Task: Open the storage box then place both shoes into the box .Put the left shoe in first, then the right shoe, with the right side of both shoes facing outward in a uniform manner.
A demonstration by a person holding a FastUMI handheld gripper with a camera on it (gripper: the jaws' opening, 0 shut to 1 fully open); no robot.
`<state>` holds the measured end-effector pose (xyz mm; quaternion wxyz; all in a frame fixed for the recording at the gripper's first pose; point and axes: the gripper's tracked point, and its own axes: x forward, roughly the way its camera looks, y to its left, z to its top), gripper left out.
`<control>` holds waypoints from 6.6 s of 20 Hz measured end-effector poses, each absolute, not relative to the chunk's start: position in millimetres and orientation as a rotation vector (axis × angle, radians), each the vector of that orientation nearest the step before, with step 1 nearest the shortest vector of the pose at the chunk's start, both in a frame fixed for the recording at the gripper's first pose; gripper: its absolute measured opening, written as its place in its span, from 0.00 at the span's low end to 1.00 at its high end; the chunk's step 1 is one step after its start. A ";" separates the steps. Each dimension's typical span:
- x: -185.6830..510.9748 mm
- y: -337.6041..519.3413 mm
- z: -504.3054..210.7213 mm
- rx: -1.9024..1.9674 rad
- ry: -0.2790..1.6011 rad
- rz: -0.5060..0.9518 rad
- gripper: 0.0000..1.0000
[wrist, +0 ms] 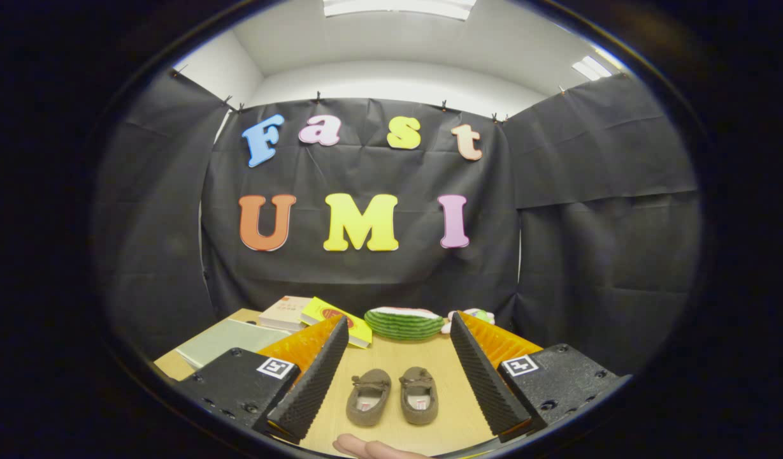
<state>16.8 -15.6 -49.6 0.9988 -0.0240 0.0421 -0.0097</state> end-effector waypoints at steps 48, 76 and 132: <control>151.4 186.7 -250.2 0.861 1.104 0.883 0.44; 123.9 228.1 -180.0 0.779 1.024 0.928 0.06; 124.3 165.1 -196.3 0.046 0.963 0.342 1.00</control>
